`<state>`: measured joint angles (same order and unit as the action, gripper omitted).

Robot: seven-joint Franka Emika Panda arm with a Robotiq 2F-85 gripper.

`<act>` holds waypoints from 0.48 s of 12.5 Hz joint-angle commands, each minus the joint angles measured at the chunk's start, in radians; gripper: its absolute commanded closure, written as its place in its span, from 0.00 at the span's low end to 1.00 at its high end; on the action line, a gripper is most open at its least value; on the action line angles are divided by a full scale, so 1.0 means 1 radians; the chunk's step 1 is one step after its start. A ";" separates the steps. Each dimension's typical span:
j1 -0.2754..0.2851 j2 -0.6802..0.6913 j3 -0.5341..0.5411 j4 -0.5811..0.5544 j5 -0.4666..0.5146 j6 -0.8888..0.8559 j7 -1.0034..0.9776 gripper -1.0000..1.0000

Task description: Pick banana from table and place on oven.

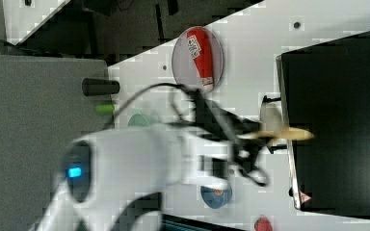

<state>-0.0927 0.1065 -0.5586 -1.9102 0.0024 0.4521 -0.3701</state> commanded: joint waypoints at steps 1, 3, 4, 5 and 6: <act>0.021 0.043 -0.029 0.045 -0.012 0.059 -0.260 0.78; 0.015 0.089 -0.061 0.072 -0.011 0.058 -0.349 0.78; 0.013 0.102 -0.071 0.079 -0.010 0.059 -0.392 0.78; 0.012 0.109 -0.077 0.080 -0.007 0.057 -0.417 0.73; 0.013 0.110 -0.076 0.080 -0.006 0.053 -0.420 0.64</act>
<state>-0.1225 0.2703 -0.6338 -1.8906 0.0069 0.5127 -0.6807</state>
